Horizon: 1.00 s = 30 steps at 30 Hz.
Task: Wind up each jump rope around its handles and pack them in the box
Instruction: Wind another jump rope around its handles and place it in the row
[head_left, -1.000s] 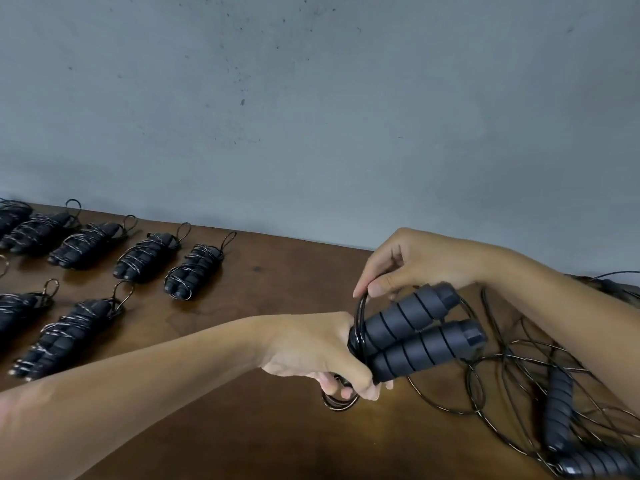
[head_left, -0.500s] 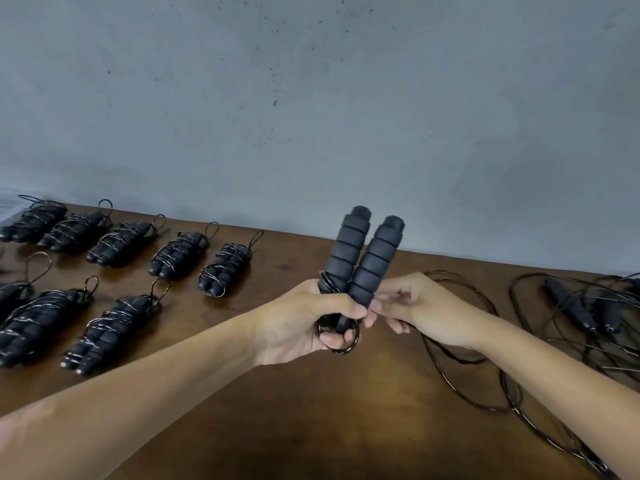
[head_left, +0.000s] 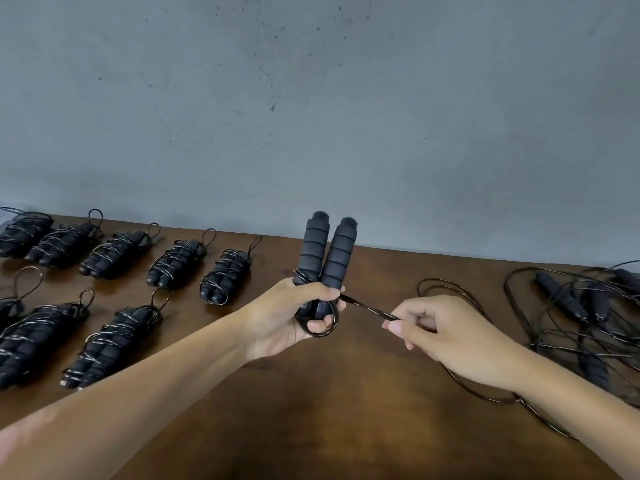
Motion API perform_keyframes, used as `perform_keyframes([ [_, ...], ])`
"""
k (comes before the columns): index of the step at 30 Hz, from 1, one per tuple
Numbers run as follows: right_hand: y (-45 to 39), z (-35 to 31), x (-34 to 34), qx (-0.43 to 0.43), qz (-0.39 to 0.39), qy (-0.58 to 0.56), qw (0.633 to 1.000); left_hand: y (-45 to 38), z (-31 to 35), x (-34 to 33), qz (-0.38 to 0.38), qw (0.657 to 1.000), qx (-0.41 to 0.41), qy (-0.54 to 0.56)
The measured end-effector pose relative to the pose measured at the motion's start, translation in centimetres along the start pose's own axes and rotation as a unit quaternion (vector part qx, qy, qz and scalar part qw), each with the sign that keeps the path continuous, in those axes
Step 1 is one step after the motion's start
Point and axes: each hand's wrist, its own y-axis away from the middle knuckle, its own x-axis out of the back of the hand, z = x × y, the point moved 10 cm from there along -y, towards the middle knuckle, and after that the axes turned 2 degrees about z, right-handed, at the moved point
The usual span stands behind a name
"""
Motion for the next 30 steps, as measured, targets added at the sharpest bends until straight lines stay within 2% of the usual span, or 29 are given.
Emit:
perform_keyframes([
  [5,0.9,-1.1,2.1,0.041,0.033,0.133,0.990,-0.7,-1.3,0.1,0.004,0.999,0.027,-0.026],
  [11,1.1,-2.8,4.8,0.101,0.072,0.266,0.956,-1.6,-2.2,-1.6,-0.021,0.989,0.039,-0.139],
  [15,0.5,-3.6,6.8,0.152,0.090,0.278,0.944,-2.2,-2.8,-4.1,-0.054,0.978,0.052,-0.193],
  [21,0.2,-5.6,9.1,0.268,0.141,0.357,0.884,-3.4,-3.9,-8.0,-0.104,0.961,0.068,-0.249],
  [25,0.0,-5.8,9.6,0.330,0.130,0.394,0.848,-3.8,-4.5,-10.2,-0.127,0.942,0.076,-0.301],
  [27,-0.4,-5.1,9.8,0.340,0.108,0.384,0.851,-3.8,-4.3,-11.5,-0.152,0.926,0.068,-0.339],
  [30,-1.5,-3.4,9.8,0.336,0.030,0.334,0.880,-3.9,-3.7,-13.5,-0.180,0.897,0.034,-0.403],
])
